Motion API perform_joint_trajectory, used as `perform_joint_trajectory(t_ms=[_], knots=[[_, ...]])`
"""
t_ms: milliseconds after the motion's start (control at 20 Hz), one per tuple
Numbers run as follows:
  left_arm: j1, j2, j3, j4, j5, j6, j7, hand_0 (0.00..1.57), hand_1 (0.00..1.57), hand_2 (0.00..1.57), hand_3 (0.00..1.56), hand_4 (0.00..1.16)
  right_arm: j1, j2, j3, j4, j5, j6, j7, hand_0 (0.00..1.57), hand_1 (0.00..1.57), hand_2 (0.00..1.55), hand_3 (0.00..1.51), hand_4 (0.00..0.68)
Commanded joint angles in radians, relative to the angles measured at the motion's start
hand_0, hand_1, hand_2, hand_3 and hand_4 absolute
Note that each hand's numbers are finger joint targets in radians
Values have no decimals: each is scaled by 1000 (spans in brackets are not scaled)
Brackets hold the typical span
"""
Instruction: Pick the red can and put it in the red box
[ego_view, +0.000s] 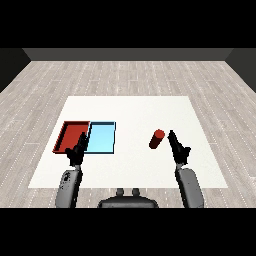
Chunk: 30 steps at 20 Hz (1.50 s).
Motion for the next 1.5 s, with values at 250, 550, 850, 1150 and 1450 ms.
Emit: perform_joint_trajectory(t_ms=[250, 550, 850, 1150, 1450], knots=[[57, 50, 10, -60, -19, -39, -26, 0, 0, 0, 0, 0, -43, -148, -208, 196, -124, 186, -105, 0, 0, 0, 0, 0], [-38, -16, 47, 7, 30, -45, -375, 0, 0, 0, 0, 0, -106, -118, -238, 245, -237, 322, -342, 0, 0, 0, 0, 0], [8, -27, 40, 43, 20, -51, -458, 0, 0, 0, 0, 0, -98, -115, -252, 226, -200, 316, -361, 0, 0, 0, 0, 0], [13, -36, 18, -67, 20, -30, -369, 0, 0, 0, 0, 0, -149, -108, -253, 296, -177, 308, -355, 0, 0, 0, 0, 0], [24, -67, -27, -81, -34, 19, -374, 0, 0, 0, 0, 0, -172, -75, -239, 404, -152, 320, -457, 0, 0, 0, 0, 0]])
